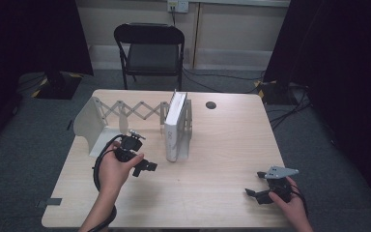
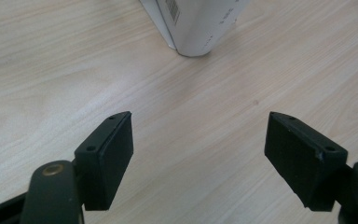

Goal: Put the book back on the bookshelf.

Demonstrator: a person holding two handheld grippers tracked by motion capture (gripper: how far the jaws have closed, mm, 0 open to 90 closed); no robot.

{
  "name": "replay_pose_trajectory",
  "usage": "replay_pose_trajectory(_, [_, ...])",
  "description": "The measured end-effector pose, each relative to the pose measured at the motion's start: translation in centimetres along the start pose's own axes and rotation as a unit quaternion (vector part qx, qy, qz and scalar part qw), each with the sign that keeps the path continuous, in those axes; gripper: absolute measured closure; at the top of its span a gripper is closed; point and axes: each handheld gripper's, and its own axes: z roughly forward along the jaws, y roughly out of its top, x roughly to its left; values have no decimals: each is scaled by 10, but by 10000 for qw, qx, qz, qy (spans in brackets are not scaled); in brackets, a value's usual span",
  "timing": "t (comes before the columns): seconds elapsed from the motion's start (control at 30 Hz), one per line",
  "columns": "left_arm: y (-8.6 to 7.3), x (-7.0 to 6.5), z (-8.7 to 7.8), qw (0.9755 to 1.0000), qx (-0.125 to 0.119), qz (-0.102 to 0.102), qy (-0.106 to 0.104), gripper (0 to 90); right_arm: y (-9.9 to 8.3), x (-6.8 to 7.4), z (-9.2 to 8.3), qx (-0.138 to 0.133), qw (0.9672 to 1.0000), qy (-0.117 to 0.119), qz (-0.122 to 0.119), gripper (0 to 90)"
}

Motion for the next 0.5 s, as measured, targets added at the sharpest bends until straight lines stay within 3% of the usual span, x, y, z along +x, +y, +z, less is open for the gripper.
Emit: replay_pose_trajectory(0.5, [-15, 13, 8, 10000, 6, -14, 7, 236, 0, 0, 0, -1, 10000, 2, -1, 126])
